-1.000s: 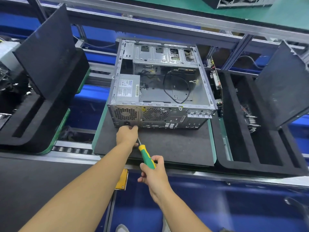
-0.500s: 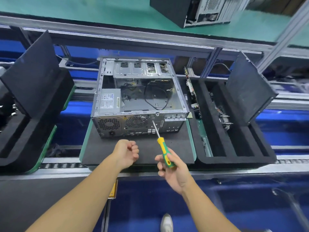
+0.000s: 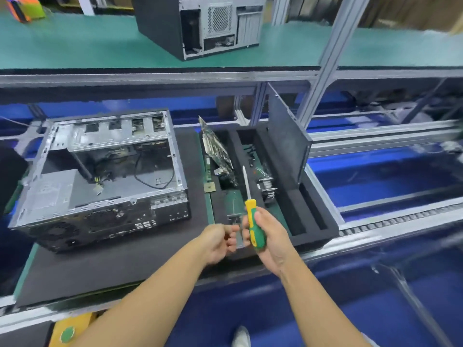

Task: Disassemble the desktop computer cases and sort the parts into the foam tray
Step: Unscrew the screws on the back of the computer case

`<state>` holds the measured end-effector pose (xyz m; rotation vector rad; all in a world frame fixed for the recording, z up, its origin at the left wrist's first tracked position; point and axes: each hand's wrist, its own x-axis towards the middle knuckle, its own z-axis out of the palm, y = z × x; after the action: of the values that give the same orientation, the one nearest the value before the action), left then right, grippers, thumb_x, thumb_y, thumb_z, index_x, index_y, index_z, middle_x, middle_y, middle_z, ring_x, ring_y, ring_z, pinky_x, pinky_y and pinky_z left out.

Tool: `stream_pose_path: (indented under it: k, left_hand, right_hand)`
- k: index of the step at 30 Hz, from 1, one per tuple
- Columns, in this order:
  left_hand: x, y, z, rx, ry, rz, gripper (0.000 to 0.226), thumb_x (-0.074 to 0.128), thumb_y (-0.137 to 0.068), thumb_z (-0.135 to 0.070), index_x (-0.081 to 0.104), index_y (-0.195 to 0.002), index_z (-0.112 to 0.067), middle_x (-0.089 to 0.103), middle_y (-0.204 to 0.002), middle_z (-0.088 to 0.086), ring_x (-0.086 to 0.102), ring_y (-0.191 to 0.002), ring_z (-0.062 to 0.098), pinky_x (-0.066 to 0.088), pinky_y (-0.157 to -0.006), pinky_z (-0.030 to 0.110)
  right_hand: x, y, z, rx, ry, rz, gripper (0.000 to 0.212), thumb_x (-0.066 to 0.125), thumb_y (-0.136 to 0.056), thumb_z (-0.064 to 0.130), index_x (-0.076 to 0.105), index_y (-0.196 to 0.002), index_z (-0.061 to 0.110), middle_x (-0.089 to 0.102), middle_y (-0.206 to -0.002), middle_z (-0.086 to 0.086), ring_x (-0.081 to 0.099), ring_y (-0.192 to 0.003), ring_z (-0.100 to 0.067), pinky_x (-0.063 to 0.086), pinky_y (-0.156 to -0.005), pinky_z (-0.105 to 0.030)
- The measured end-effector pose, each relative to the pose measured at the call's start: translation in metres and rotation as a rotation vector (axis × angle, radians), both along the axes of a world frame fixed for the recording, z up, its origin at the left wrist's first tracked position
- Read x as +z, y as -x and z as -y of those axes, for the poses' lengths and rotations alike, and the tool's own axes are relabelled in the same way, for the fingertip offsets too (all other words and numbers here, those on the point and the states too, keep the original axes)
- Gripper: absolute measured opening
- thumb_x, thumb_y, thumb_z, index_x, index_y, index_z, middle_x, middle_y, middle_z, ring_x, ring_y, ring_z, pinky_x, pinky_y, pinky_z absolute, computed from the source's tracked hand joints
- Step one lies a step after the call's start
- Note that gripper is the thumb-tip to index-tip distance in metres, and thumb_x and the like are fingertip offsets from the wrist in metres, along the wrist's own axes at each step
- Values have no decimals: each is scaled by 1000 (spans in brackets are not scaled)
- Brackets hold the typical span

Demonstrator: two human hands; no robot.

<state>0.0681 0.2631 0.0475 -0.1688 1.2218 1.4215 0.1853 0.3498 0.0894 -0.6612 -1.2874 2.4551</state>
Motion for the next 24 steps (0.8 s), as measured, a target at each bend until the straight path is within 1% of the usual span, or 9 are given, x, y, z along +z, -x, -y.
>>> stream_pose_path:
  k: [6, 8, 10, 12, 15, 17, 20, 22, 24]
  left_hand:
    - [-26, 29, -104, -65, 368, -287, 22, 31, -102, -7, 51, -98, -4, 43, -71, 6, 41, -58, 16, 37, -53, 25]
    - [-34, 39, -115, -97, 453, -260, 23, 33, -104, -17, 48, -116, -5, 49, -84, 7, 52, -71, 20, 46, -66, 28]
    - [-40, 47, -120, -159, 520, -226, 42, 34, -104, -32, 40, -138, -8, 56, -105, 7, 60, -94, 24, 44, -96, 36]
    - [-44, 52, -123, -219, 538, -194, 56, 32, -104, -44, 32, -147, -7, 55, -125, 12, 55, -112, 28, 32, -110, 41]
    - [-42, 52, -125, -206, 489, -137, 73, 31, -104, -51, 11, -159, -9, 16, -165, 16, 21, -151, 32, 15, -123, 48]
    - [-35, 52, -122, -156, 410, -206, 58, 35, -106, -41, 32, -153, -8, 34, -157, 17, 38, -142, 30, 30, -117, 45]
    - [-7, 51, -101, -100, 295, -472, 22, 41, -103, -14, 61, -112, -10, 68, -106, 6, 68, -87, 16, 52, -73, 25]
    - [17, 49, -77, -132, 198, -572, 25, 40, -98, 1, 60, -111, -5, 72, -94, 10, 72, -74, 18, 56, -71, 31]
    - [39, 48, -49, -201, 106, -648, 30, 38, -92, 13, 60, -105, -4, 69, -90, 13, 69, -75, 22, 57, -84, 44]
  right_hand:
    - [4, -15, -97, -9, -196, 125, 11, 52, -103, 18, 62, -105, 14, 61, -83, -8, 52, -59, -16, 43, -49, -26]
    - [3, -16, -113, 20, -214, 131, 15, 56, -98, 23, 62, -106, 12, 62, -81, -6, 53, -59, -15, 43, -49, -25]
    - [1, -14, -123, 51, -206, 137, 22, 58, -94, 27, 62, -110, 12, 62, -81, -5, 53, -60, -15, 44, -50, -25]
    - [-3, -12, -127, 67, -184, 132, 21, 58, -95, 27, 63, -110, 13, 62, -82, -6, 53, -61, -16, 45, -51, -26]
    - [-5, -5, -126, 78, -166, 136, 14, 54, -102, 21, 63, -109, 13, 61, -84, -8, 54, -62, -16, 45, -51, -26]
    - [-5, 2, -122, 87, -152, 144, 13, 52, -104, 18, 60, -111, 12, 62, -84, -8, 54, -62, -16, 45, -50, -26]
    - [2, 19, -110, 121, -83, 100, 14, 51, -103, 19, 62, -109, 13, 61, -82, -9, 53, -58, -16, 40, -45, -26]
    - [7, 34, -96, 176, -39, 45, 15, 53, -98, 23, 67, -100, 17, 60, -80, -9, 50, -54, -16, 35, -41, -24]
    - [12, 51, -77, 249, 22, -2, 18, 52, -95, 24, 67, -98, 16, 58, -79, -9, 47, -52, -16, 31, -38, -23]
